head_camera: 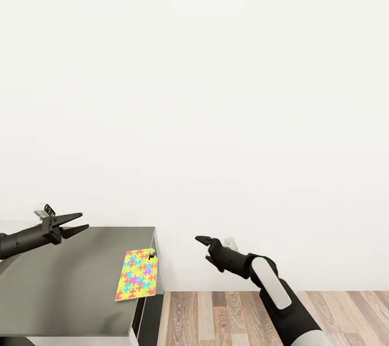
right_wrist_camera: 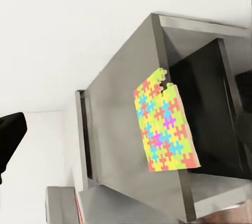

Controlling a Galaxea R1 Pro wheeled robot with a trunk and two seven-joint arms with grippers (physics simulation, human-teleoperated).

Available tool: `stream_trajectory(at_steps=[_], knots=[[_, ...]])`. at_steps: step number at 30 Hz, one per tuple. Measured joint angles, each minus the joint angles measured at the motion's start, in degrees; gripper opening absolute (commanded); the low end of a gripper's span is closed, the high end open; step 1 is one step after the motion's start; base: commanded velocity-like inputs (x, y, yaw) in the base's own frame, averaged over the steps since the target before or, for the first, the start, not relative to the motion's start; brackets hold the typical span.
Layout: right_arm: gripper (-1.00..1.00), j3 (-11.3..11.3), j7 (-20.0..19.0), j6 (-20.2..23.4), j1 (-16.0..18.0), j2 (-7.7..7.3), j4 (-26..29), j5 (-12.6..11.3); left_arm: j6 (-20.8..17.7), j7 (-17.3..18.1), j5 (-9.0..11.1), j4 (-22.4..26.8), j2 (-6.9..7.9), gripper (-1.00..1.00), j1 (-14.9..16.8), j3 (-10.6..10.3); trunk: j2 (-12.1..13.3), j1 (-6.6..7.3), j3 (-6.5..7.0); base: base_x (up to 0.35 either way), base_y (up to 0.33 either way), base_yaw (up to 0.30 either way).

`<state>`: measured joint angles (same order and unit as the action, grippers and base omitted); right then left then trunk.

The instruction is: Put all the toys in the child's room - the three board games (two on the bed and one on the table), the two jigsaw puzzles on the table, and the tennis ball on the table - inside the toy box on the table in the child's room.

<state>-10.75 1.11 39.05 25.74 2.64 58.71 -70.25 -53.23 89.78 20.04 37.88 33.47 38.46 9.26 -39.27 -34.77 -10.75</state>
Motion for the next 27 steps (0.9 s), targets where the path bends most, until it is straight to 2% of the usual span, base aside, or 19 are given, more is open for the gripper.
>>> stream_trajectory(at_steps=[8, 27], knots=[[1.0, 0.14, -0.26, -0.23, 0.47, 0.24, -2.97, 0.05, 0.05, 0.0, 0.01, 0.0, 0.0, 1.0, 0.0, 0.0, -3.22, -1.76, -1.44, 0.0, 0.0, 0.0], [1.0, -0.21, -0.16, 0.2, 0.67, 0.26, -2.0, -0.06, 0.05, 0.0, 0.08, 0.05, 0.0, 1.0, 0.0, 0.0, -10.85, -5.94, -4.86, 0.0, 0.0, 0.0]])
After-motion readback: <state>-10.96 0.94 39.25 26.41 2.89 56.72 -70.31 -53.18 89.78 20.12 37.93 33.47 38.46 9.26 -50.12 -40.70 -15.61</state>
